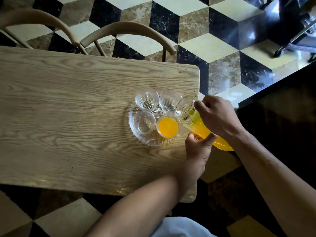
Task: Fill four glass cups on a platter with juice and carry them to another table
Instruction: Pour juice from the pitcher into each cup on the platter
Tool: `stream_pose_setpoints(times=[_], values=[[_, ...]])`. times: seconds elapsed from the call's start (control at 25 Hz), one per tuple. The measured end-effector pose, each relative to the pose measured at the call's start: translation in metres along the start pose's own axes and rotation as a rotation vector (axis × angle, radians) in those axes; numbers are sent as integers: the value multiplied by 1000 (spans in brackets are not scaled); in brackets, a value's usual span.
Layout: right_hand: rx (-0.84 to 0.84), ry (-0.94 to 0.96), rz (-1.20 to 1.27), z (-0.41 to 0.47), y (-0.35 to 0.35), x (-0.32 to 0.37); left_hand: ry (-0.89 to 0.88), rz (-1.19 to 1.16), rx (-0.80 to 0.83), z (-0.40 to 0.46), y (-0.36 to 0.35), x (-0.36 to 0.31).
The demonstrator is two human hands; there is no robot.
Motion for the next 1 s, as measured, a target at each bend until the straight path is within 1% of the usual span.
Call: stream_pose_setpoints(times=[0.12, 0.32, 0.48, 0.64, 0.84, 1.0], values=[[11, 37, -15, 15, 6, 1, 10, -56, -64, 9, -14, -2], [47, 96, -86, 44, 4, 1, 32, -72, -167, 28, -36, 5], [60, 144, -165, 63, 0, 2, 56, -136, -166, 40, -52, 3], [98, 198, -222, 74, -2, 3, 59, -169, -210, 50, -62, 2], [134, 241, -292, 81, -4, 9, 93, -226, -222, 57, -72, 9], [140, 267, -325, 84, -6, 14, 136, -319, -218, 61, -78, 11]])
Point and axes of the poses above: each hand's wrist, its own z-axis towards the middle knuckle, its own y-axis out of the back of the hand, x = y × z, the point moved 2 cm from there along z, towards the middle knuckle, and after that the axes turned 9 degrees about -y, right-handed, at the moved point
